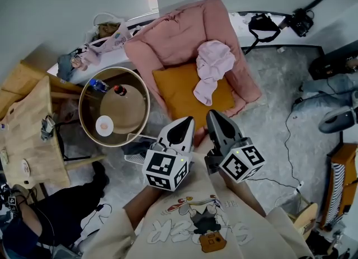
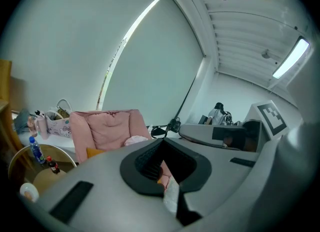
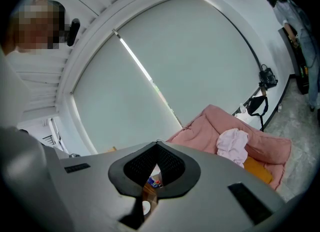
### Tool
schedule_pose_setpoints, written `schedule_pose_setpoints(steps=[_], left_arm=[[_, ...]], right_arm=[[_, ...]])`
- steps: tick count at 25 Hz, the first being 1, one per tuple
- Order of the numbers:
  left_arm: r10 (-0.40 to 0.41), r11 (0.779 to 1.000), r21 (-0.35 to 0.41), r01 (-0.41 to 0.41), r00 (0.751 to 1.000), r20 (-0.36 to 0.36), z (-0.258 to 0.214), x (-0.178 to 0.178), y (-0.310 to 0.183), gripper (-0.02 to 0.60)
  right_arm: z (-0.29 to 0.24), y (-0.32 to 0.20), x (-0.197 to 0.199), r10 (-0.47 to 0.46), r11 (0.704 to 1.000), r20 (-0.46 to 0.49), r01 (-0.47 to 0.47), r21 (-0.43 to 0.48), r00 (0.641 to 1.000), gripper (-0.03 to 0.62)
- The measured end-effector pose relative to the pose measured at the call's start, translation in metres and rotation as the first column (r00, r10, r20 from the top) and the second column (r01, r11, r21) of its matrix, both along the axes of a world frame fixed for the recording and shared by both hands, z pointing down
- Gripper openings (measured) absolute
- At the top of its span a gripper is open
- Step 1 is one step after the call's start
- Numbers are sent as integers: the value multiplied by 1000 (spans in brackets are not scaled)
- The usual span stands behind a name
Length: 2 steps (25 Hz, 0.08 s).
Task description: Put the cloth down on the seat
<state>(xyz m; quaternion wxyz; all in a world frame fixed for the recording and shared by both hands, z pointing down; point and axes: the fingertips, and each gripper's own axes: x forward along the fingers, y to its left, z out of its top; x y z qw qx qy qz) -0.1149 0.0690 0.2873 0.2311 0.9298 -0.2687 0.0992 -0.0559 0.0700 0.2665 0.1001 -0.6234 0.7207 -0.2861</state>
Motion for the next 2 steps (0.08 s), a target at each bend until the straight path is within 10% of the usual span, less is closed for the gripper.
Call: schedule_pose_setpoints(steps=[2], left_arm=[[9, 1000, -5, -9, 1000, 0, 2, 2, 1, 3]], right_arm=[[-2, -2, 1, 3, 1000, -5, -3, 2, 1000, 20]])
